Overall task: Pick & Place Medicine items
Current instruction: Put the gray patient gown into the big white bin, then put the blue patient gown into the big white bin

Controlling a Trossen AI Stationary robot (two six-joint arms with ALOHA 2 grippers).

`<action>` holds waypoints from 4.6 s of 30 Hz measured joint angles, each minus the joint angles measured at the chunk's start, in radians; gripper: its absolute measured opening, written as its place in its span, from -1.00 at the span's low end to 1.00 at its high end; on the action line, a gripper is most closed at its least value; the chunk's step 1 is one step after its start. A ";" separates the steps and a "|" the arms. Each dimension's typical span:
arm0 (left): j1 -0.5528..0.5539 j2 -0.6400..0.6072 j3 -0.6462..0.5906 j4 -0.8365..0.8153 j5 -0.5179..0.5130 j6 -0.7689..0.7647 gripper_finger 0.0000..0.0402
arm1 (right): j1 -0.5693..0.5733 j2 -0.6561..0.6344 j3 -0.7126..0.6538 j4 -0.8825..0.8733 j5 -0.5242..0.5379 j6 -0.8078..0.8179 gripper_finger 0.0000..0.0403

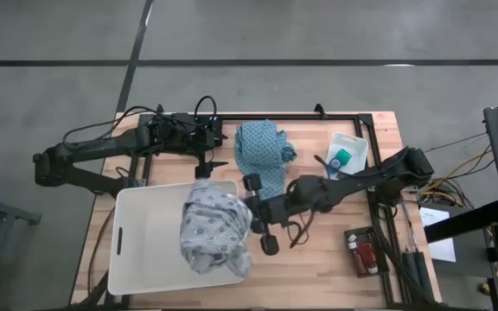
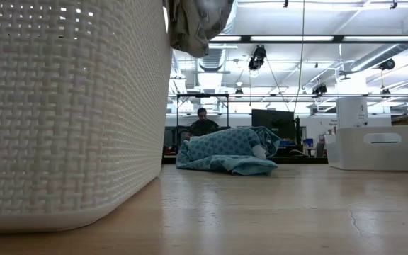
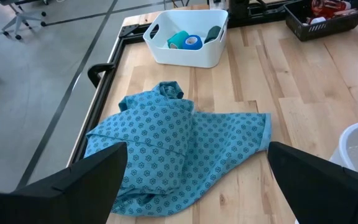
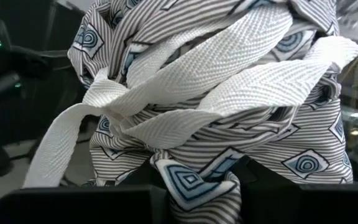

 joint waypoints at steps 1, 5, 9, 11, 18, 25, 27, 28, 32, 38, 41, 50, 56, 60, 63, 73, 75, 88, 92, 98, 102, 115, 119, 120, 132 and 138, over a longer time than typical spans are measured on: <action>0.000 0.000 0.000 0.000 0.000 0.000 0.96 | -0.006 0.011 0.002 0.001 -0.011 0.016 -0.72; 0.000 0.000 0.000 0.000 0.000 0.000 0.96 | -0.022 0.063 0.005 0.007 -0.015 0.061 -0.72; 0.000 0.000 0.000 0.000 0.000 0.000 0.96 | -0.034 0.118 0.005 -0.006 -0.013 0.086 -0.72; 0.000 0.000 0.000 0.000 0.000 0.000 0.96 | -0.041 0.141 0.006 -0.011 -0.014 0.124 -0.72; 0.000 0.000 0.000 0.000 0.000 0.000 0.96 | -0.062 0.183 0.005 -0.125 -0.011 0.191 -0.72; 0.000 0.000 0.000 -0.001 0.000 0.000 0.96 | -0.076 0.175 0.026 -0.338 -0.011 0.258 -0.72; 0.000 0.000 0.000 -0.001 0.000 0.000 0.96 | -0.079 0.175 0.035 -0.372 -0.011 0.272 -0.72; 0.000 0.000 0.000 -0.001 0.000 0.000 0.96 | -0.079 0.174 0.038 -0.383 -0.011 0.278 -0.72; 0.000 0.000 0.000 -0.001 0.000 0.000 0.96 | -0.079 0.174 0.059 -0.424 -0.010 0.284 -0.72; 0.000 0.000 0.000 0.000 0.000 0.000 0.96 | -0.078 0.174 0.068 -0.431 -0.010 0.281 -0.59; 0.000 0.000 0.000 0.000 0.000 0.000 0.96 | -0.078 0.174 0.077 -0.431 -0.010 0.269 -0.49; 0.000 0.000 0.000 0.000 0.000 0.000 0.96 | -0.077 0.174 0.080 -0.430 -0.008 0.263 -0.15; 0.000 0.000 0.000 0.000 0.000 0.000 0.96 | -0.078 0.174 0.081 -0.421 -0.008 0.260 0.09; 0.000 0.000 0.000 0.000 0.000 0.000 0.96 | -0.078 0.174 0.081 -0.386 -0.008 0.256 0.20; 0.000 0.000 0.000 0.000 0.000 0.000 0.96 | -0.078 0.172 0.081 -0.338 -0.008 0.220 0.26; 0.000 0.000 0.000 0.000 0.000 0.000 0.96 | -0.059 0.064 0.081 -0.434 -0.003 0.106 0.28; 0.000 0.000 0.000 0.000 0.000 0.000 0.96 | -0.048 0.017 0.081 -0.527 0.015 0.099 0.27; 0.000 0.000 0.000 0.000 0.000 0.000 0.96 | 0.079 -0.127 0.013 -0.956 0.282 0.296 0.17; 0.000 0.000 0.000 0.000 0.000 0.000 0.96 | 0.118 -0.118 -0.027 -0.961 0.430 0.306 0.17; 0.000 0.000 0.000 0.000 0.000 0.000 0.96 | 0.146 -0.122 -0.084 -1.009 0.544 0.460 0.17; 0.000 0.000 0.000 0.000 0.000 0.000 0.96 | 0.146 -0.118 -0.132 -1.021 0.551 0.556 0.17; 0.000 0.000 0.000 0.000 0.000 0.000 0.96 | 0.145 -0.083 -0.326 -0.672 0.550 0.604 0.17; 0.000 0.000 0.000 0.000 0.000 0.000 0.96 | 0.145 -0.081 -0.351 -0.554 0.550 0.521 0.17; 0.000 0.000 0.000 0.000 0.000 0.000 0.96 | 0.146 -0.084 -0.351 -0.536 0.551 0.503 0.17; 0.000 0.000 0.000 0.000 0.000 0.000 0.96 | 0.145 -0.089 -0.171 -0.525 0.543 0.302 0.17; 0.000 0.000 0.000 0.000 0.000 0.000 0.96 | 0.138 -0.080 -0.090 -0.521 0.447 0.244 0.17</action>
